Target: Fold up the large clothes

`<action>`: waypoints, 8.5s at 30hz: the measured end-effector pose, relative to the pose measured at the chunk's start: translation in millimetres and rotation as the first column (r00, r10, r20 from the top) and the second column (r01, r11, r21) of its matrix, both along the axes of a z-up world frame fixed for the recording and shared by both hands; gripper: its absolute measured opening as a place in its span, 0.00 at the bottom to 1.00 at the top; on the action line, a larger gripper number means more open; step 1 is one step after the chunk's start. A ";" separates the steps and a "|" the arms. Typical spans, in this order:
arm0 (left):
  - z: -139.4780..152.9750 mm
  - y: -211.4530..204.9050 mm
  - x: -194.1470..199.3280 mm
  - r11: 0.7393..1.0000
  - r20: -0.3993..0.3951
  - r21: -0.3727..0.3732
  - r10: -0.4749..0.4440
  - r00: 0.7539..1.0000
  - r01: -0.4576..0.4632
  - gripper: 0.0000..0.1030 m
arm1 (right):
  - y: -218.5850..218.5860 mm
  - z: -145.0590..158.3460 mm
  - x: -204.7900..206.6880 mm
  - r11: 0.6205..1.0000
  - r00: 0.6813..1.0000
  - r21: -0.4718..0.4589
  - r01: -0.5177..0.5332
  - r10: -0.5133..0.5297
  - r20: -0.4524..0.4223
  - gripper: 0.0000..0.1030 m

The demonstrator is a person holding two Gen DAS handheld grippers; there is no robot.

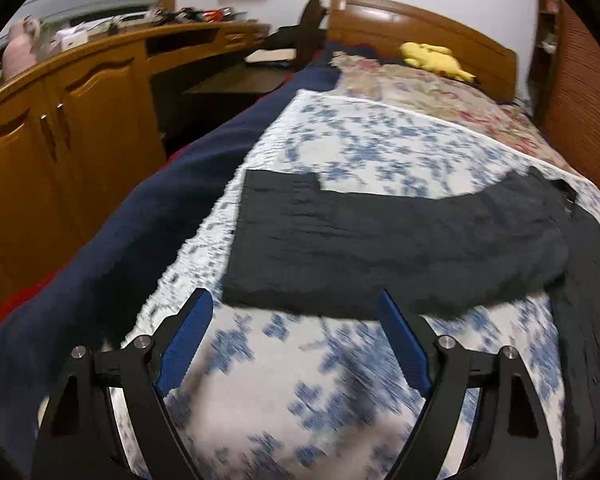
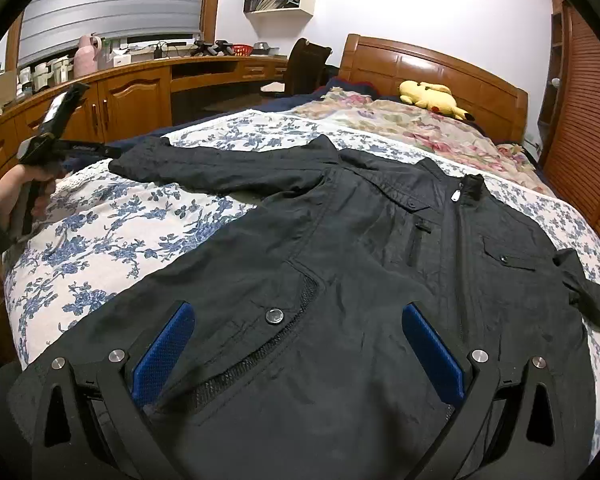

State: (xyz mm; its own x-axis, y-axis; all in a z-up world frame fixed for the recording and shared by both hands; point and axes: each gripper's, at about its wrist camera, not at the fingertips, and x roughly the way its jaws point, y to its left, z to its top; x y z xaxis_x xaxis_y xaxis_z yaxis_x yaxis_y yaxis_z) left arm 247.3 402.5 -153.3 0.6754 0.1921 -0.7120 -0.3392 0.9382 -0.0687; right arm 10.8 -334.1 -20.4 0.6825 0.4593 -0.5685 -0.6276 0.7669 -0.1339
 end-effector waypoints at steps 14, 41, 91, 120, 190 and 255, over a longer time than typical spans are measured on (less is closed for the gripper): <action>-33.4 34.3 29.9 0.997 -0.119 -0.050 0.051 0.992 -0.057 0.62 | -7.6 0.2 8.0 1.000 1.000 0.015 -0.014 0.014 -0.025 1.00; 146.0 -194.8 19.2 0.930 0.123 0.177 -0.346 0.930 0.323 0.07 | -114.9 16.1 -27.6 0.986 0.992 0.124 0.109 -0.116 0.050 1.00; 140.3 -246.7 -89.1 0.927 0.279 0.107 -0.374 0.884 0.358 0.33 | -10.8 13.0 13.9 0.980 0.978 0.062 -0.191 0.196 -0.072 0.94; 122.7 -221.6 -86.3 0.942 0.264 0.075 -0.336 0.904 0.328 0.35 | -28.6 22.1 90.3 0.979 0.980 0.064 -0.191 0.195 -0.049 0.05; 120.9 -326.0 -61.0 0.880 0.250 0.111 -0.474 0.844 0.461 0.35 | -186.4 1.6 178.3 0.973 0.990 -0.210 0.098 -0.117 -0.079 0.08; 110.6 -350.0 -46.9 0.865 0.235 0.094 -0.501 0.833 0.494 0.35 | -345.2 -37.5 147.7 0.964 0.942 -0.038 0.262 -0.264 -0.209 0.07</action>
